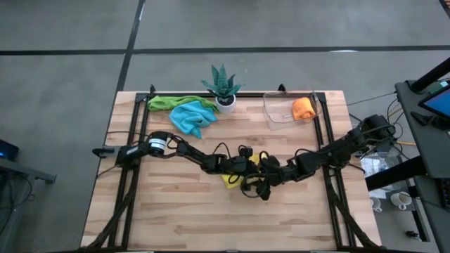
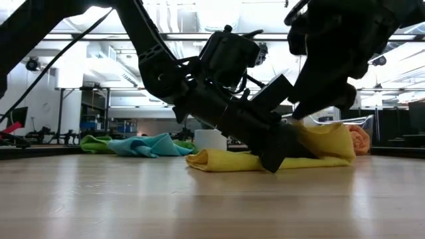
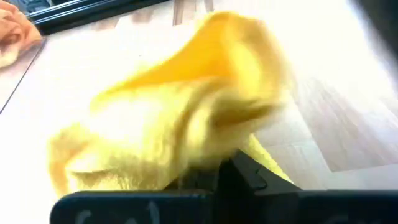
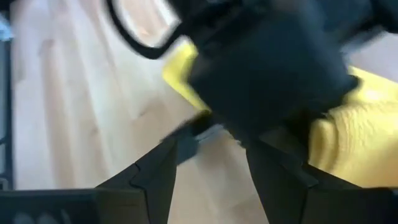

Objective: Roll microfiber towels into tight, uniform cylinder then place into a basket
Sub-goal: Roll the yellow microfiber cloth

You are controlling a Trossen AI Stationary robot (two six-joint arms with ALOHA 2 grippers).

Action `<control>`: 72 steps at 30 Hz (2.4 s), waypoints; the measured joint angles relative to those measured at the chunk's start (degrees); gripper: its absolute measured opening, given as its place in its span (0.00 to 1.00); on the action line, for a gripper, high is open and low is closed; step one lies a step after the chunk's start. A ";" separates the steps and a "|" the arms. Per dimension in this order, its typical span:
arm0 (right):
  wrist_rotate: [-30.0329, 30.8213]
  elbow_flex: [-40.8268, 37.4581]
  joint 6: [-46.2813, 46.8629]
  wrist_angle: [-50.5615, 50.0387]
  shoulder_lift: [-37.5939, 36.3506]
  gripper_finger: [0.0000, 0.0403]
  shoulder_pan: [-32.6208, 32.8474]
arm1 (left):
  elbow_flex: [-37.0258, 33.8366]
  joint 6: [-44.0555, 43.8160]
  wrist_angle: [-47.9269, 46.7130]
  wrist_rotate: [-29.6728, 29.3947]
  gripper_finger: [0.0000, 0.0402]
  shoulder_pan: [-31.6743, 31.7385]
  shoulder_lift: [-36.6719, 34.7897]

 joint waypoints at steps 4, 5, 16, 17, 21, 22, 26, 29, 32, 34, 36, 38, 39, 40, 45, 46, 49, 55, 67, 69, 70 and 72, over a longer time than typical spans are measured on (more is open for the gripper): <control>3.16 -0.02 1.58 -1.52 0.00 0.47 -0.13 | 0.00 0.00 0.00 -0.01 0.00 0.00 0.00; 3.37 -0.02 1.46 -1.49 0.00 0.47 -0.12 | 0.00 0.00 0.00 -0.01 0.00 0.00 0.00; 6.62 4.88 -7.36 -13.14 -5.32 0.44 1.12 | -0.14 0.36 0.07 0.00 0.00 0.02 0.00; 9.45 5.19 -6.46 -16.63 -6.58 0.43 1.62 | -0.24 0.35 0.10 0.00 0.00 0.02 0.00; 20.40 4.61 4.24 -31.25 -10.29 0.39 3.61 | -0.37 0.31 0.17 0.00 0.00 0.04 0.00; 22.08 4.11 7.91 -34.48 -11.34 0.37 3.88 | -0.37 0.33 0.15 0.00 0.00 0.02 0.00; 23.52 -0.43 22.05 -43.72 -13.54 0.23 4.52 | -0.37 0.33 0.17 0.00 0.00 0.02 0.00; 21.62 -5.63 26.72 -40.64 -13.95 0.07 4.47 | -0.35 0.33 0.28 0.00 0.00 0.02 -0.03; 20.86 -9.33 26.99 -34.44 -13.79 0.04 4.29 | -0.37 0.49 0.39 -0.01 0.00 0.02 -0.15; 20.94 -10.56 26.28 -29.62 -14.12 0.03 4.27 | -0.37 0.61 0.29 -0.02 0.00 0.02 -0.38; 20.76 -11.14 24.85 -27.14 -14.39 0.02 4.28 | -0.42 0.78 0.14 -0.10 0.00 0.02 -0.72; 20.33 -11.35 24.17 -26.08 -14.40 0.02 4.28 | -0.47 0.79 -0.17 -0.45 0.00 0.04 -1.30; 20.15 -11.42 24.10 -25.78 -14.40 0.02 4.27 | -0.50 0.80 -0.39 -0.98 0.00 0.03 -1.68; 20.07 -11.56 24.07 -25.52 -14.32 0.02 4.27 | -0.49 0.98 -0.39 -1.48 0.00 0.02 -2.02; 19.85 -13.93 21.59 -18.01 -14.16 0.02 4.08 | -0.48 1.47 -0.85 -4.54 0.00 0.13 -3.44; 19.81 -14.53 21.04 -16.18 -14.14 0.02 3.99 | -0.48 2.00 -0.88 -4.63 0.00 0.22 -3.50; 19.81 -15.11 19.88 -13.30 -13.53 0.02 3.87 | -0.31 2.64 -0.61 -5.59 0.00 0.58 -3.62; 19.65 -15.18 15.92 -6.84 -12.05 0.02 3.82 | -0.39 2.16 -0.66 -6.01 0.00 2.38 -3.37; 19.41 -14.56 14.53 -3.09 -10.02 0.02 3.61 | 0.04 2.05 0.77 -9.68 0.00 4.33 -3.39; 19.41 -14.49 14.07 -1.70 -8.79 0.02 3.61 | 0.04 2.05 0.70 -9.68 0.00 4.66 -3.39; 19.40 -14.49 13.97 -1.06 -7.99 0.02 3.61 | 0.04 2.03 0.74 -9.68 0.00 4.78 -3.39; 19.41 -14.49 13.90 0.31 -6.61 0.02 3.61 | 0.04 2.05 0.73 -9.68 0.00 4.93 -3.40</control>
